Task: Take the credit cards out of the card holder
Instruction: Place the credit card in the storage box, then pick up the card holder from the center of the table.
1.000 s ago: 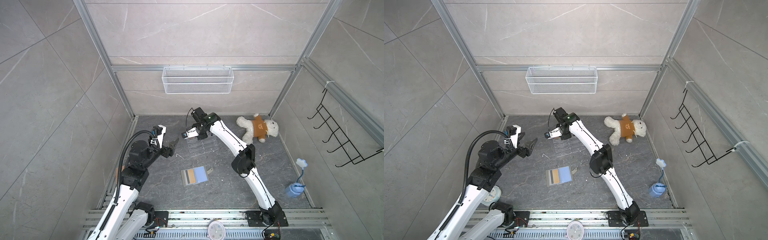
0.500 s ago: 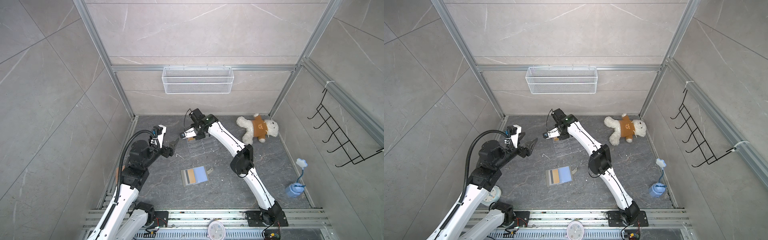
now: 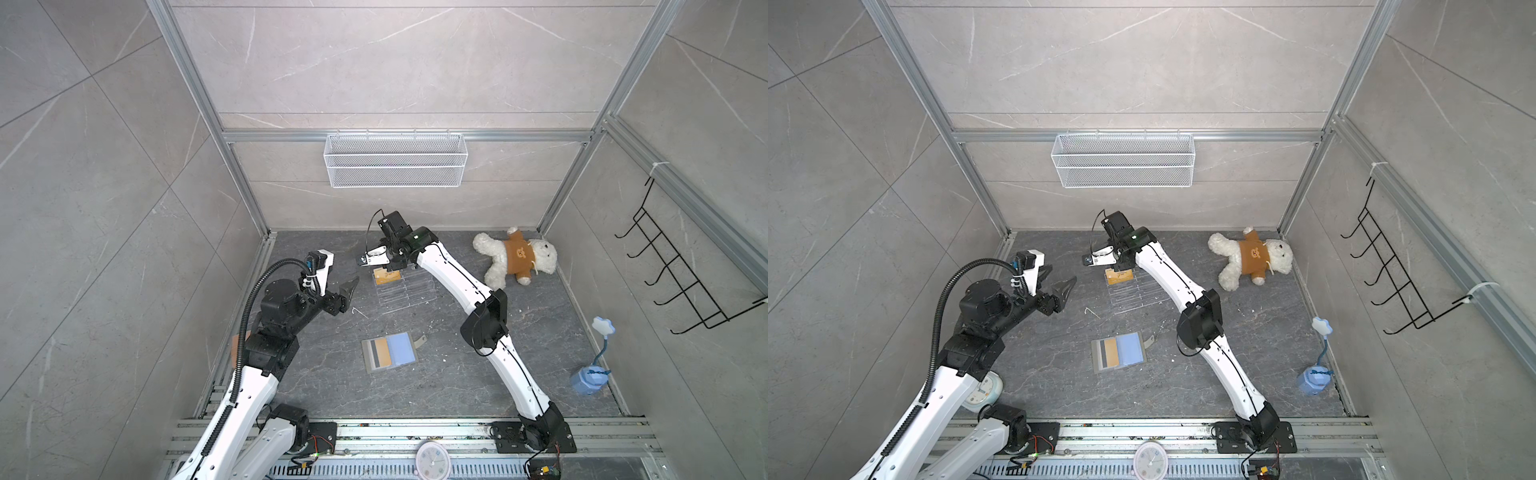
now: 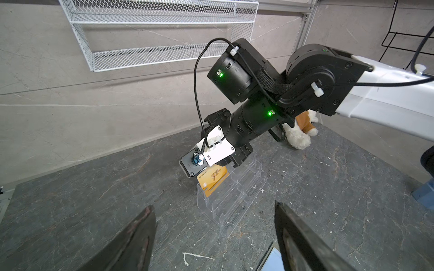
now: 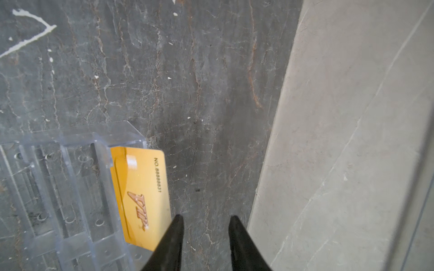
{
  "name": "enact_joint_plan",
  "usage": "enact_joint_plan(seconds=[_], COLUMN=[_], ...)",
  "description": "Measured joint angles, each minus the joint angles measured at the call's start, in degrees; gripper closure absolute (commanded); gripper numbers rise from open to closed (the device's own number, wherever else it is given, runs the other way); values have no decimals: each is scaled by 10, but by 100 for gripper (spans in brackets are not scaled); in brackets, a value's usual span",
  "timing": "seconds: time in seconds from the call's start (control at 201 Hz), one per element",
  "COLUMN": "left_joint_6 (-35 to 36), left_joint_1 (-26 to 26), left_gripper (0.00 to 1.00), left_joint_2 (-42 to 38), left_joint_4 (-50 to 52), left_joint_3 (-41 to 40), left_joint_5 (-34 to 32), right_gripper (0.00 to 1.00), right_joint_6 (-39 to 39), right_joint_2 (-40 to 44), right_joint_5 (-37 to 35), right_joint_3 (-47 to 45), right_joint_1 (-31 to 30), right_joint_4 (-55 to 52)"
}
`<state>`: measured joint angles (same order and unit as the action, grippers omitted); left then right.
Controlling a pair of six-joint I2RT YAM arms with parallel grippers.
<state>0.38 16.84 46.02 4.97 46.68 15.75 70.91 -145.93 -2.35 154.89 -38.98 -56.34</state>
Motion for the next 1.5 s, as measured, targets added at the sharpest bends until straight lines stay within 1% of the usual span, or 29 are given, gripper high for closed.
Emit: enact_joint_plan(seconds=[0.025, 0.085, 0.109, 0.264, 0.333, 0.428, 0.493, 0.532, 0.562, 0.637, 0.662, 0.672, 0.687, 0.697, 0.751, 0.831, 0.916, 0.97, 1.04, 1.169, 1.274, 1.354, 1.453, 1.503], left_joint_6=[-3, -16, -23, -80, -122, -186, -224, -245, -259, -292, -302, -307, -313, -317, -342, -377, -426, -461, -514, -605, -661, -695, -728, -739], left_joint_1=[0, 0, 0, 0, 0, 4, 17, 33, 48, 95, 110, 116, 125, 128, 147, 152, 152, 152, 152, 151, 151, 150, 150, 150], left_gripper=[19, 19, 19, 19, 19, 19, 19, 19, 19, 19, 19, 19, 19, 20, 20, 20, 19, 20, 21, 22, 24, 26, 29, 31], left_joint_2=[-3, -11, -15, -40, -47, -48, -45, -40, -36, -16, -6, -2, 5, 7, 28, 47, 57, 64, 79, 107, 112, 110, 112, 116], left_joint_4=[0, 0, 1, 20, 33, 37, 39, 40, 41, 45, 49, 51, 55, 56, 67, 70, 63, 49, 28, -6, -26, -55, -99, -116], left_joint_3=[0, 0, 0, -1, -3, -24, -49, -66, -79, -108, -115, -118, -122, -123, -131, -139, -156, -175, -207, -268, -303, -315, -334, -339], left_joint_5=[0, -1, -2, -7, -8, -7, -9, -16, -25, -55, -66, -68, -76, -78, -87, -98, -97, -91, -77, -55, -46, -45, -38, -35], right_gripper=[59, 48, 47, 46, 46, 44, 44, 43, 41, 29, 26, 25, 24, 23, 22, 22, 22, 24, 29, 45, 58, 65, 73, 76], right_joint_6=[-4, -22, -35, -92, -131, -207, -275, -319, -354, -429, -454, -465, -477, -486, -547, -622, -688, -725, -770, -848, -907, -936, -965, -980], right_joint_2=[0, 2, 5, 38, 65, 117, 174, 221, 267, 407, 464, 480, 516, 530, 638, 747, 806, 820, 823, 803, 763, 720, 655, 625], right_joint_5=[0, 2, 3, 4, -1, -19, -25, -30, -33, -39, -39, -41, -37, -37, -26, -12, 5, 24, 61, 147, 209, 230, 247, 252], right_joint_3=[5, 14, 18, 23, 23, 16, -21, -68, -126, -325, -412, -435, -494, -513, -670, -819, -909, -946, -987, -1041, -1063, -1067, -1067, -1067], right_joint_1=[0, 0, 0, 0, 2, 7, 17, 27, 36, 61, 71, 74, 80, 83, 108, 139, 150, 150, 150, 150, 141, 110, 54, 33], right_joint_4=[-1, -4, -6, -14, -17, -16, -9, 3, 25, 97, 140, 152, 181, 188, 256, 319, 366, 387, 414, 460, 502, 533, 570, 586])
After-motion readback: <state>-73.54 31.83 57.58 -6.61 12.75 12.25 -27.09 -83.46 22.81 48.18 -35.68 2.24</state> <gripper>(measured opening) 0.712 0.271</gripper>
